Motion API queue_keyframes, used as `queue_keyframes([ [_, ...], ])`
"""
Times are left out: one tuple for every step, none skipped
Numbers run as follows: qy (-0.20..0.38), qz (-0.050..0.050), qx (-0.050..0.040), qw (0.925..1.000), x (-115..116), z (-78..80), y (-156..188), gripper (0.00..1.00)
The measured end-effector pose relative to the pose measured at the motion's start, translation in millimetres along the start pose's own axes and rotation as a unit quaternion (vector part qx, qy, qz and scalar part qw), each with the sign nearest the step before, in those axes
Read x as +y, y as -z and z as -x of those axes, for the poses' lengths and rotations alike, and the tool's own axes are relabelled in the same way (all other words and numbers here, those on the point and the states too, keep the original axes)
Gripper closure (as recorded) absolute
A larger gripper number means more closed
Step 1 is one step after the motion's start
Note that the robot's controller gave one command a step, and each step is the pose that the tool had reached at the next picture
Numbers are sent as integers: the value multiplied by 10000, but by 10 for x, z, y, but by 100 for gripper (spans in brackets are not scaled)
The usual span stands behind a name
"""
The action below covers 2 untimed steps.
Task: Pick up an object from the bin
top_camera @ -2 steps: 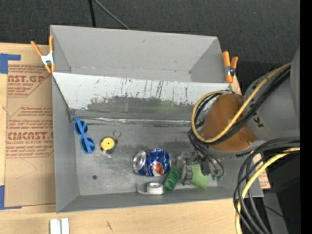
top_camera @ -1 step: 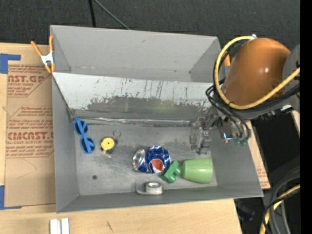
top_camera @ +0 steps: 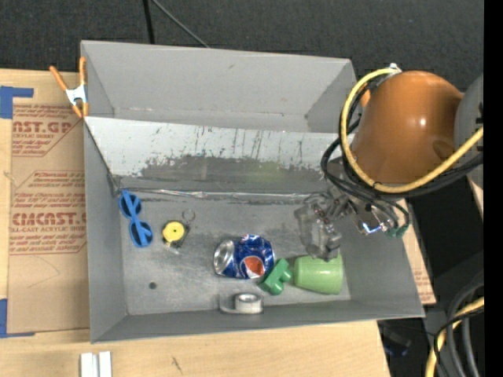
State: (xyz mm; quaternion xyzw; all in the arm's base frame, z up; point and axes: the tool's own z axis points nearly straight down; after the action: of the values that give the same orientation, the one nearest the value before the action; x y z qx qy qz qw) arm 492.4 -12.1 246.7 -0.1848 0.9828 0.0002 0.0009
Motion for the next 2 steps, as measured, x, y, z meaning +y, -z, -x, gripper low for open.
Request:
queue_keyframes([
  [-7, -2, -1, 10000, -3, 0, 0, 0],
  [250, 26, 41, 9997, 138, -43, -913, 0],
])
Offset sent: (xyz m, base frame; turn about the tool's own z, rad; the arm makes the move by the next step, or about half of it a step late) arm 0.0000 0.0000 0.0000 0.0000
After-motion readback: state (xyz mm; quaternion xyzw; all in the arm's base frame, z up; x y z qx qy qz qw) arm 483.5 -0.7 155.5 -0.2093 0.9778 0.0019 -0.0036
